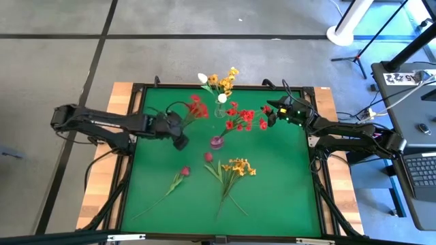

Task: Sort flowers into vase by color
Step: Put the red flowers into the violet vase

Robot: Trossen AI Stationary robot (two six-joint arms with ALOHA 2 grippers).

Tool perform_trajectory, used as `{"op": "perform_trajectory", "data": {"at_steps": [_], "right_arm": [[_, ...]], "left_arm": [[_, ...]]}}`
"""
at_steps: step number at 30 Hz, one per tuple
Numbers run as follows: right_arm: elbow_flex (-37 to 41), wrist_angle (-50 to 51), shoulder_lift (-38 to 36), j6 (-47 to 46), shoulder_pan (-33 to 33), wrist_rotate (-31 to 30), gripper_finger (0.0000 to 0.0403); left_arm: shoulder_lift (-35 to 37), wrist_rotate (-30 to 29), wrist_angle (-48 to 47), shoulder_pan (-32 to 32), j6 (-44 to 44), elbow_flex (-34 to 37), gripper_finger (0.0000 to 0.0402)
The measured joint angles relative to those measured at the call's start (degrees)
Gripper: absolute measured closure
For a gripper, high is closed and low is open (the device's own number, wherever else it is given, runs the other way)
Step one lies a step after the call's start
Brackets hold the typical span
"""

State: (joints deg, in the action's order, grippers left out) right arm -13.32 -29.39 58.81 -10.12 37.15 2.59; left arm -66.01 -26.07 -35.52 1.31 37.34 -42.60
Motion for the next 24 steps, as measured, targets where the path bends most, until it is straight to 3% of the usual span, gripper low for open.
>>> {"op": "perform_trajectory", "data": {"at_steps": [6, 12, 21, 24], "right_arm": [[0.0, 0.9, 0.0, 0.0, 0.0, 0.0, 0.0146], [0.0, 0.9, 0.0, 0.1, 0.0, 0.0, 0.0146], [0.0, 0.9, 0.0, 0.1, 0.0, 0.0, 0.0146], [0.0, 0.9, 0.0, 0.1, 0.0, 0.0, 0.0146]], "left_arm": [[5.3, -0.6, 10.8, -2.5, -7.3, -0.9, 0.0392], [9.7, -8.5, 18.0, -6.3, -11.2, -0.6, 0.0392], [10.3, -9.5, 56.2, -10.2, -28.5, 11.4, 0.0392], [10.0, -5.3, 72.0, -9.1, -30.3, 17.6, 0.0391]]}}
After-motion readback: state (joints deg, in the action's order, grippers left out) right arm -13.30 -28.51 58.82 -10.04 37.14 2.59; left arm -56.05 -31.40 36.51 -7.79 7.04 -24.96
